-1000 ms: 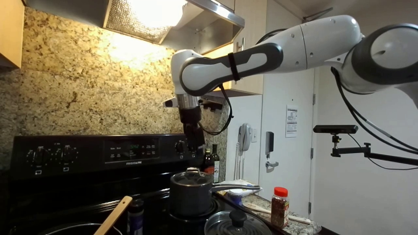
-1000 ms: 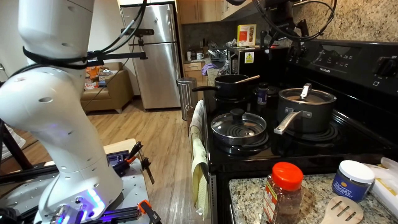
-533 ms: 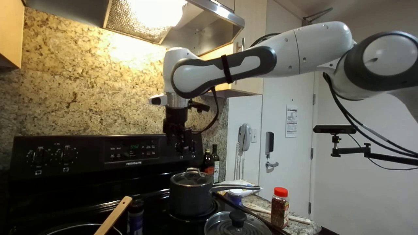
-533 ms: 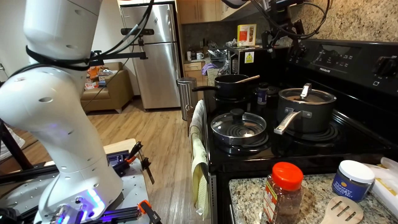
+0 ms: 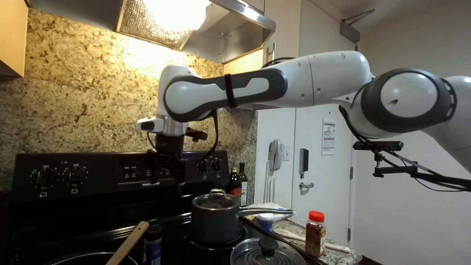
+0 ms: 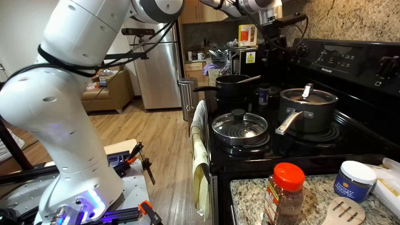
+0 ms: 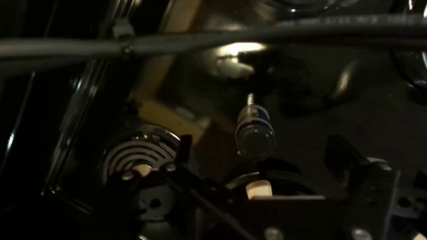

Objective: Move the bottle with the orange lid from the stove and put it on the counter top then remove the wooden spoon from inside the left pot and put it on the pot

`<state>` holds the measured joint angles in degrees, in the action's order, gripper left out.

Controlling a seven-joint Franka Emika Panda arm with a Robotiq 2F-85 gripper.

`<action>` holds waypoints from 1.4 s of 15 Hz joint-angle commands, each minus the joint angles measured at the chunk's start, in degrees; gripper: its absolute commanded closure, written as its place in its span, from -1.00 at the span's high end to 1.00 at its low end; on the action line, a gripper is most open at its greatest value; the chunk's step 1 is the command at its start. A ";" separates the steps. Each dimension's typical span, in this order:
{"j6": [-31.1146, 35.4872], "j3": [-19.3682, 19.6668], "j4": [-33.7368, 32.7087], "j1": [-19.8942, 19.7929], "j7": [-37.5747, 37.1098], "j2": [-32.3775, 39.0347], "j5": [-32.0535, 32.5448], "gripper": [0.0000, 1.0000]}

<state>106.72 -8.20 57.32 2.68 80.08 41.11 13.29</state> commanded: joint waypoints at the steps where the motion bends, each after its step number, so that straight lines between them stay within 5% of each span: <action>1: -5.37 -1.54 -9.75 1.81 9.57 6.42 -3.11 1.00; 8: -18.17 -3.29 -18.44 3.79 25.28 12.45 -4.88 1.00; 14: -9.45 -2.42 -21.88 3.83 28.51 16.23 -4.34 1.00; 21: -8.89 -2.86 -23.13 3.05 25.77 18.41 -5.88 1.00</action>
<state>98.05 -10.33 37.87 6.13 106.48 57.20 8.93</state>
